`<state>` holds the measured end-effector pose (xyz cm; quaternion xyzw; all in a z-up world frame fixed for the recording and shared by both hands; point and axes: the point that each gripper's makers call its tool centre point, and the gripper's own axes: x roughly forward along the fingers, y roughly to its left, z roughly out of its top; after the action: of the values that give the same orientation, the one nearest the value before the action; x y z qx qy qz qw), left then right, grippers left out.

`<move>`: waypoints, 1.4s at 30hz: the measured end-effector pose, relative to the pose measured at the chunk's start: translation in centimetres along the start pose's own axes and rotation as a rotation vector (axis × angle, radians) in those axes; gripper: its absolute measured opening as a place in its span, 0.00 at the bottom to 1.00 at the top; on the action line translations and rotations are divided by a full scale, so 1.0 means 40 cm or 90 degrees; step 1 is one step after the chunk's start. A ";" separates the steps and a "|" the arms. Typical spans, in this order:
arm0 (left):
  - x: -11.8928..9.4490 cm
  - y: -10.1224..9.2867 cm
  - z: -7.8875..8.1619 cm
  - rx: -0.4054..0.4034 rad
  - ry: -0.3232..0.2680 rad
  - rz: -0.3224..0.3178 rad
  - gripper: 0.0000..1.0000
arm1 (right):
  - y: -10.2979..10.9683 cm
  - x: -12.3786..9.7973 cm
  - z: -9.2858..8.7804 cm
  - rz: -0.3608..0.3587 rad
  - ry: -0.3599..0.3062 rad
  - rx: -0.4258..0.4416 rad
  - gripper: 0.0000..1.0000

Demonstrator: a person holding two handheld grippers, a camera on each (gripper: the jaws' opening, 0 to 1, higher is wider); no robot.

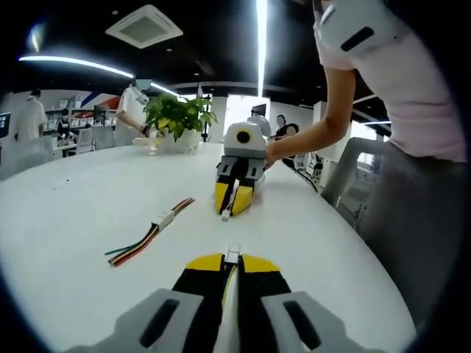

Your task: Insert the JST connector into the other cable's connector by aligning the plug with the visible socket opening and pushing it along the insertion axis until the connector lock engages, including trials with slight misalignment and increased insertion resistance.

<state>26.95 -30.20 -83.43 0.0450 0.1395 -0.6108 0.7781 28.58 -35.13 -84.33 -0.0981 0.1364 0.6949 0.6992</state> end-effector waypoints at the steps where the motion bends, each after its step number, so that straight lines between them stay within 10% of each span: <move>1: 0.000 0.004 0.000 -0.001 0.000 0.002 0.01 | 0.000 0.001 0.001 0.000 0.001 -0.001 0.04; 42: 0.036 0.042 0.015 0.011 -0.004 0.010 0.01 | -0.018 0.055 0.017 0.016 -0.024 0.066 0.03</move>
<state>28.97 -31.28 -83.41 0.0510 0.1315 -0.6061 0.7828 29.32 -32.82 -84.44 -0.0467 0.1600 0.6972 0.6972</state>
